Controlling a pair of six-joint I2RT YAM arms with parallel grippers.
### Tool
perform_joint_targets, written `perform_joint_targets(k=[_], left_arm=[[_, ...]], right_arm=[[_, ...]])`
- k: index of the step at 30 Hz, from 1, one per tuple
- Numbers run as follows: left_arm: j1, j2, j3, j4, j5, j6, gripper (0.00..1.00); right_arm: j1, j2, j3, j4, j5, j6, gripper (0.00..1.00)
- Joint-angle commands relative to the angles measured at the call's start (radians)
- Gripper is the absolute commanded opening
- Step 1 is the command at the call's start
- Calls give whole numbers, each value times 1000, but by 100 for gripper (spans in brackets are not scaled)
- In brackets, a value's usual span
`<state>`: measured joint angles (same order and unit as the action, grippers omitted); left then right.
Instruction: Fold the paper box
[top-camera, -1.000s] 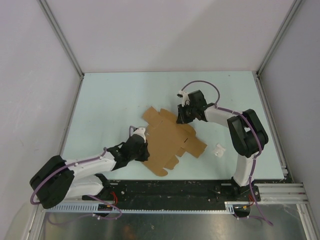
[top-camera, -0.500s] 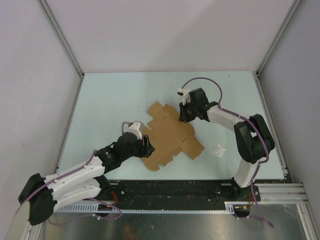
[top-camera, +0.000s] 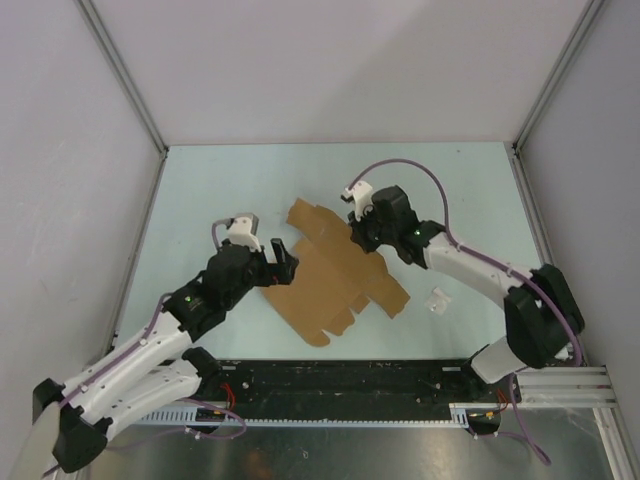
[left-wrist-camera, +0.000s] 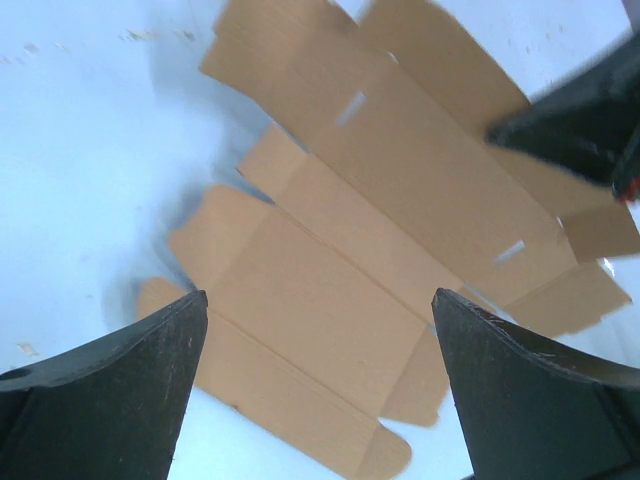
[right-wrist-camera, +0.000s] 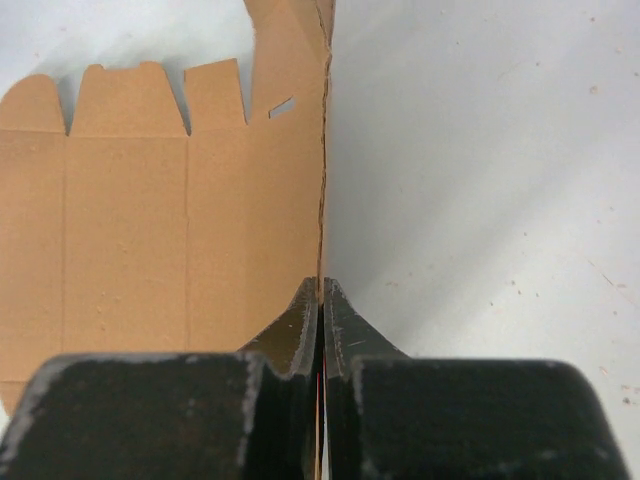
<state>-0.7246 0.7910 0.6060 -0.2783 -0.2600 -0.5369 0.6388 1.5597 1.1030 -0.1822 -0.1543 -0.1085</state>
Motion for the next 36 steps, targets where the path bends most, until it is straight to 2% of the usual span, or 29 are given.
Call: perform_joint_targets(k=[1,6,9,14,18,23,30,36], left_arm=[[95,-36,77,-18,5,74,100],[255,-41,110,-16,143,103,98],[309,-21,144,-13,177,141,92],[353,24,222,-15,191,212,87],[424,27,245,-10,194,212,75],[523,66,248,5,290,198,70],[564,119,226,51,471,212,60],[565,152,189,94,654,212,57]], right_arm=[[33,-180,-130,173,82,-108,0],[41,-237,-147,124,93,-178,0],[35,-254,-147,92,53,-210,1],[35,-260,-147,93,36,-290,1],[32,-260,-137,53,2,-397,1],[4,-273,-111,-32,-109,-502,2],[-11,-323,-109,-80,-280,-612,3],[-17,-329,-104,-86,-301,-648,3]])
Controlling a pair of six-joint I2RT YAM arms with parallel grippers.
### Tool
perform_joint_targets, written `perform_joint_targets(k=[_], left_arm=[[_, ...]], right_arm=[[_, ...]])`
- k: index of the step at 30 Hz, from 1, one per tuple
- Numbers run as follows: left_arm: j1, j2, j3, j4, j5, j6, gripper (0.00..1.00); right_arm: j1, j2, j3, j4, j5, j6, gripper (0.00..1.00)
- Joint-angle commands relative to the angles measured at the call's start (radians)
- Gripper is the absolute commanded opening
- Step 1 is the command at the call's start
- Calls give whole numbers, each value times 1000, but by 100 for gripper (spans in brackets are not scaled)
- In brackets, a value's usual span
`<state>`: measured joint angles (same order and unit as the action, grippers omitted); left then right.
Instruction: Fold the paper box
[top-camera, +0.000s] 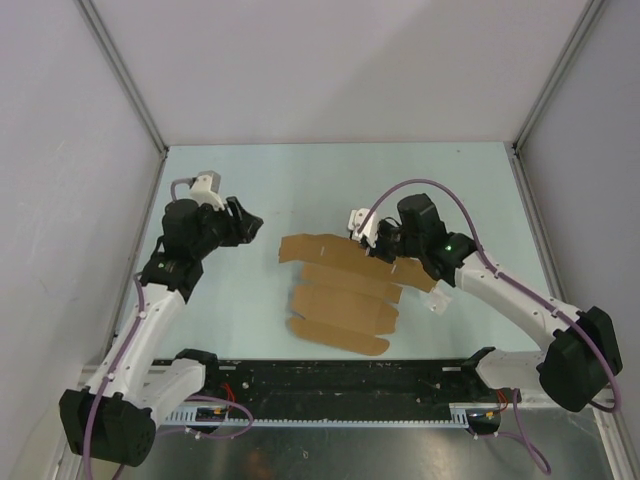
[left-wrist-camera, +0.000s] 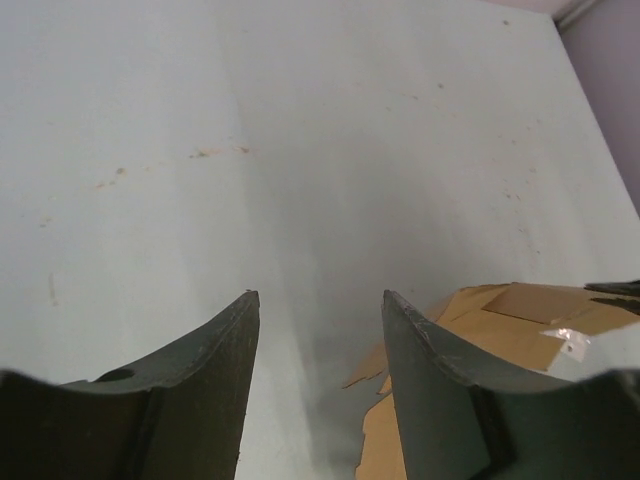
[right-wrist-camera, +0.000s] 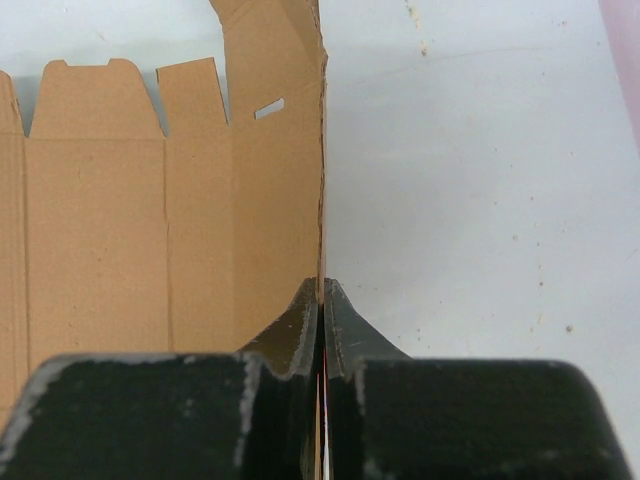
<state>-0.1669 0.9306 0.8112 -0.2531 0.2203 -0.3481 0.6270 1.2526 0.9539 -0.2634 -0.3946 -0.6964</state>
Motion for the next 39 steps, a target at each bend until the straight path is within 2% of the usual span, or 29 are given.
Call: perform_joint_targets(k=[1,10,14,23,39], left_arm=[[6,14,-30,75,188,21,57],[0,10,-110,106,231,-32,53],[-42,4,-139,115,209,-55,51],[-155,-3,-234,156,94,-132,48],[-192,-61,-415,248,51,-226,45]], right_arm=[[-6,-24,45,-4,-66,-60,3],[-12,-22,49,1,-107,-61,3],[-6,-25,49,0,-101,-77,3],[53,-24,49,-5,28,-117,3],[86,-9,48,-8,135,-74,2]])
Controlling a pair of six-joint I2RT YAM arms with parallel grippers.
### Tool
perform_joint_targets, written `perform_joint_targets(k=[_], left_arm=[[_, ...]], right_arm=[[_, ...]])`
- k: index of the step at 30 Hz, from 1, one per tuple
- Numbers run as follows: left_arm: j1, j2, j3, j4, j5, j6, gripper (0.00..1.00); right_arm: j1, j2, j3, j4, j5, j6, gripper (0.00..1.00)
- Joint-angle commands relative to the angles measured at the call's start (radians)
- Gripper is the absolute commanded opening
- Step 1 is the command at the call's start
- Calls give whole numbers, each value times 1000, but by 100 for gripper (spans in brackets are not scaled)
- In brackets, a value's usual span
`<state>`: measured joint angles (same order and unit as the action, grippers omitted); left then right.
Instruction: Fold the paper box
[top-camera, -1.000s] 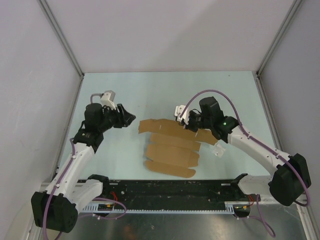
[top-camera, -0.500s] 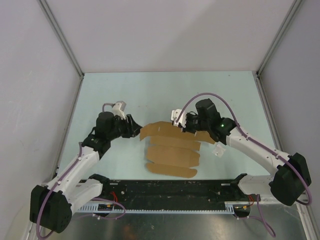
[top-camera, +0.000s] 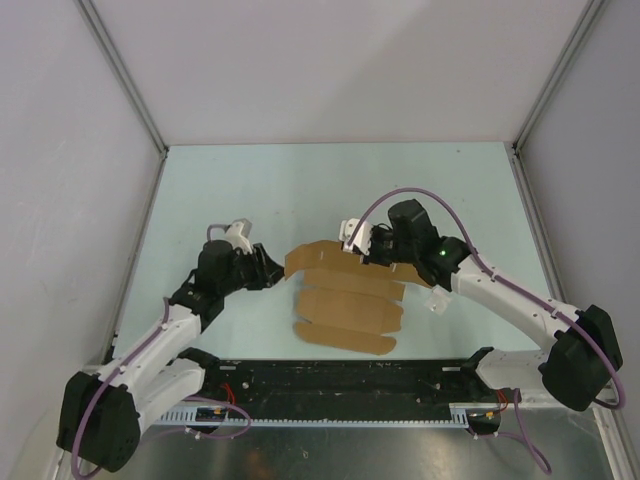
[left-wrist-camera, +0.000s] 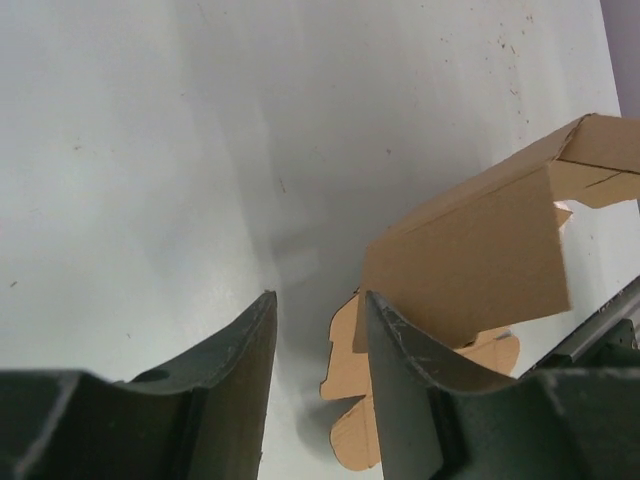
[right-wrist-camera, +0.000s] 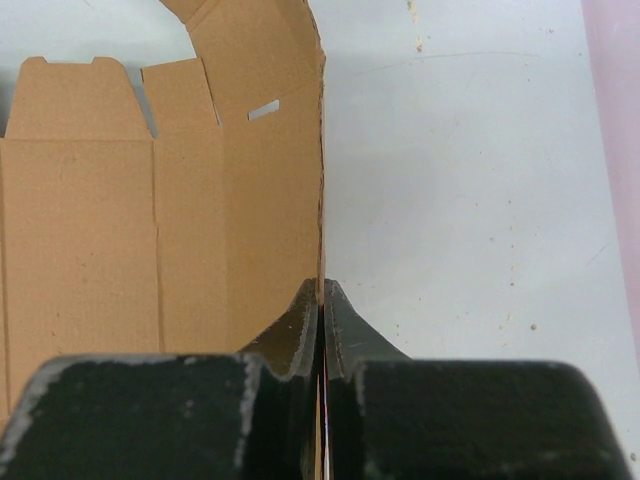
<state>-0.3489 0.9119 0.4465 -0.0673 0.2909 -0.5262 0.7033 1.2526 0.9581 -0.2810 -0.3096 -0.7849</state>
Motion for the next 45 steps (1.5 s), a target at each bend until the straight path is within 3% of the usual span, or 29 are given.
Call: perform_joint_targets(k=[1,11,15,16,24,28,45], left_arm=[[-13,-50,-63,63,-22,-55,44],[-79,-174,-253,211,-50,-192,29],[-153,-202,-287,257,-101,-221,3],[-162,-205,-287,264,-114,-221,0],[-182,-122,-221,291,-321,-189,0],[-180,-29,-170,319,-358,-182,0],[-197,261,-68,483,-326,-190,0]], right_arm=[[15,-5,42,12,61,15,2],[28,-22,-9,112,139,95,1],[32,-15,-10,112,116,128,0],[33,-13,-12,111,107,131,0],[48,-18,-19,91,101,134,0],[48,-27,-19,68,86,134,0],[48,-48,-35,57,40,177,0]])
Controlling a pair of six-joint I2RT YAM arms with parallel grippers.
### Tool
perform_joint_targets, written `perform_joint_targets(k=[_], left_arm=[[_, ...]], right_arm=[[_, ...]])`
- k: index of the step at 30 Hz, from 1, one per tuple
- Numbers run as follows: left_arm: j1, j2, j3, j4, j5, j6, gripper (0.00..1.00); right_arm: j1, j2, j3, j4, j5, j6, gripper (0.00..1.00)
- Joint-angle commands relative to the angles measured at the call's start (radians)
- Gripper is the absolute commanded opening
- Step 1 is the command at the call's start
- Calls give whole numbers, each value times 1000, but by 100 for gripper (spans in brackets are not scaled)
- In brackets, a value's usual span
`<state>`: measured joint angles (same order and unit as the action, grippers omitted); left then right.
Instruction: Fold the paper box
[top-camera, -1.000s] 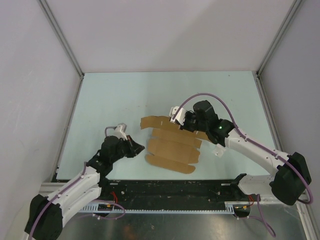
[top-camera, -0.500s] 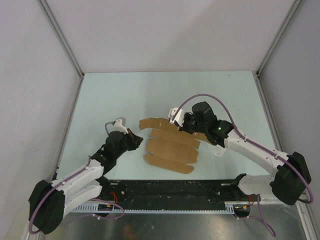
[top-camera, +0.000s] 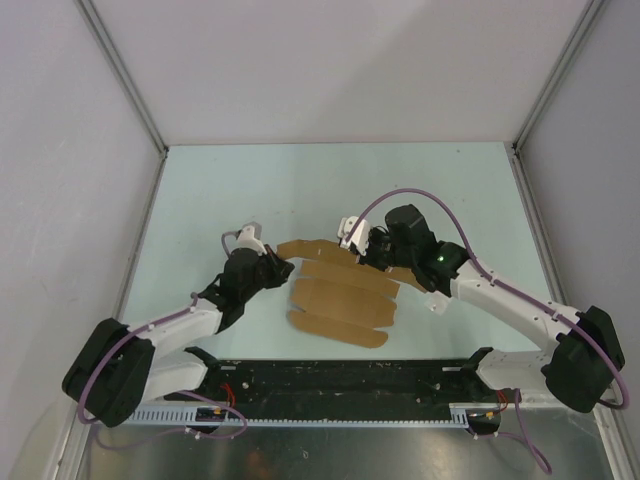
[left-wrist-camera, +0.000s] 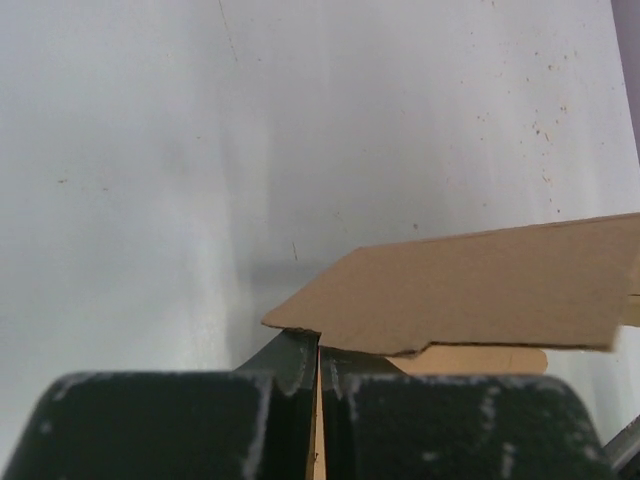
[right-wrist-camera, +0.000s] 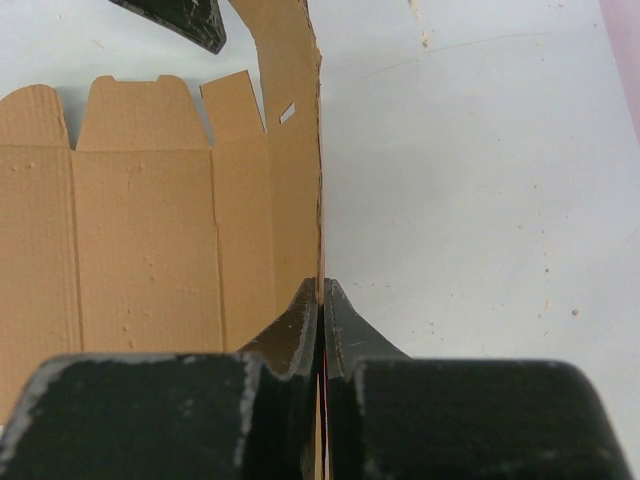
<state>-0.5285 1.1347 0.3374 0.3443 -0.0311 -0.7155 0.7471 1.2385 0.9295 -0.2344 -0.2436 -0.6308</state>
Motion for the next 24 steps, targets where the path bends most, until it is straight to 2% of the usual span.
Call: perform_joint_targets(k=[1,8,24], left_arm=[[-21,46,45,79,-4,-2,0],[-45,91,54,101,-26,-7,0],[-111,135,74,145,23,-5,0]], right_arm=[[8,-33,-6,12,-28,26,0],[8,-30,-6,18,-37,36,0],[20,3,-6,24,-23,49,0]])
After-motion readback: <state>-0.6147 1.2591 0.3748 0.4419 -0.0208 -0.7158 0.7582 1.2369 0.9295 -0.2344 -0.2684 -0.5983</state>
